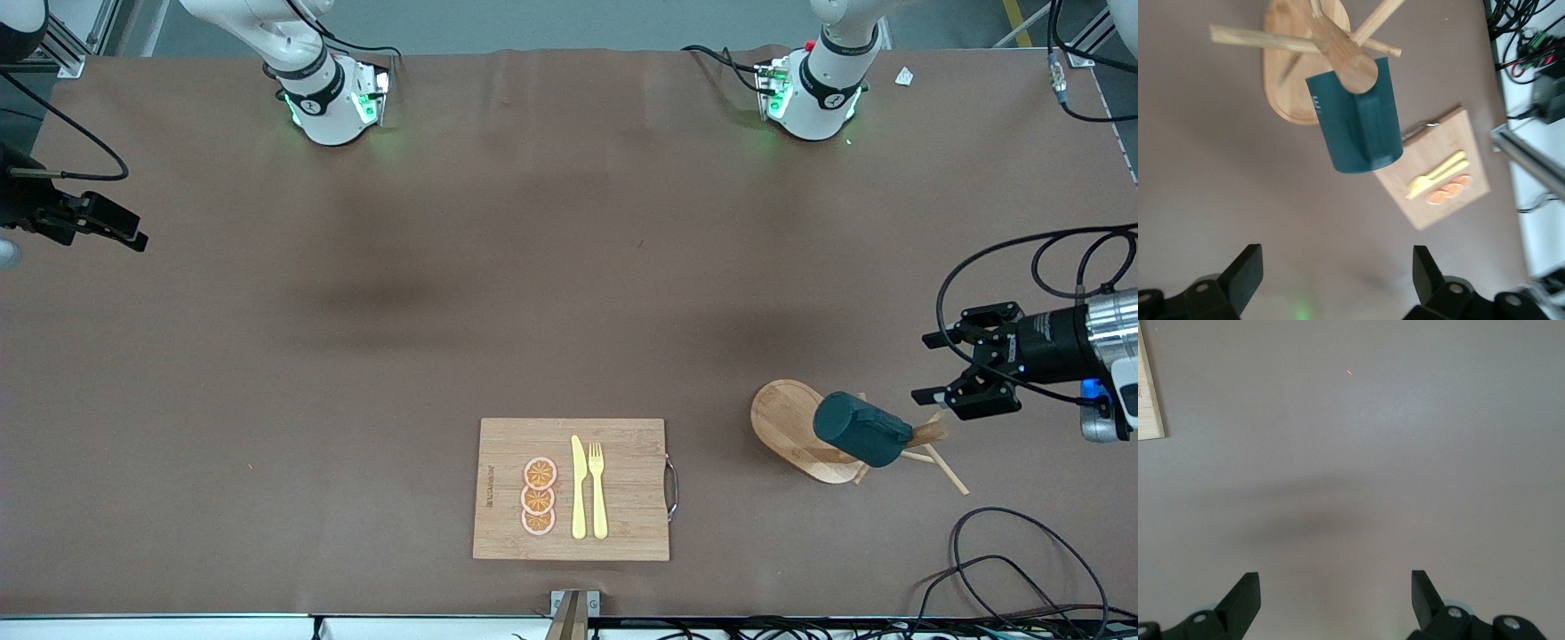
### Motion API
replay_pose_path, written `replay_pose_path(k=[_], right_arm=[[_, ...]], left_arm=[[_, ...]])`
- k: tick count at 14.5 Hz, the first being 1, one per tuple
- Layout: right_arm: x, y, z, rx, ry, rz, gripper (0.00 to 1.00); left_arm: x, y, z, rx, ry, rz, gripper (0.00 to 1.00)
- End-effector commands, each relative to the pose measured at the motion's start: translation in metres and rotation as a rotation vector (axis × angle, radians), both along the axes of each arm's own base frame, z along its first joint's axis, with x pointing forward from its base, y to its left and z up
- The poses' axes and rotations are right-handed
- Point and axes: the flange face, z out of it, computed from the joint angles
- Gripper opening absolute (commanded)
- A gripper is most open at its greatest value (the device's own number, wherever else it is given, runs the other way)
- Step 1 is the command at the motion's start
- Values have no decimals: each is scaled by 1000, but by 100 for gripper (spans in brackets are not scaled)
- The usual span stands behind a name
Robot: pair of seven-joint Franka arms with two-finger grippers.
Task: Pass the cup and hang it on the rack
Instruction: 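Open the left gripper and draw it back from the rack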
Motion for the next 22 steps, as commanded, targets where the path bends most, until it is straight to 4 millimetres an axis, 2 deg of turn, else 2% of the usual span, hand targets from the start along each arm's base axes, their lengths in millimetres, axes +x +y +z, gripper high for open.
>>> replay_pose_path(k=[1, 3, 4, 7, 9, 11, 13, 16, 19, 22], right_arm=[[-7, -1, 3, 16, -5, 0, 100], [-7, -1, 3, 16, -5, 0, 100], [-7, -1, 3, 16, -5, 0, 100], [-7, -2, 3, 15, -3, 2, 100], [-7, -2, 3, 7, -4, 7, 100], [-7, 1, 3, 4, -6, 17, 100], [-6, 2, 10, 1, -26, 17, 100], [-5, 1, 20, -1, -46, 21, 100], [-5, 1, 20, -8, -42, 26, 100], [-6, 3, 19, -20, -37, 34, 100]], left_arm=[[-21, -27, 30, 172, -65, -177, 99], [-36, -45, 55, 328, -135, -334, 100], [-41, -48, 67, 382, -168, -398, 100], [-62, -49, 95, 413, -222, -620, 100], [-68, -47, 108, 425, -262, -716, 100], [-87, -51, 130, 468, -276, -783, 100], [-98, -38, 135, 483, -237, -801, 100], [-117, -35, 143, 472, -230, -842, 100], [-143, -35, 131, 465, -192, -856, 100], [-159, -35, 125, 432, -186, -839, 100]])
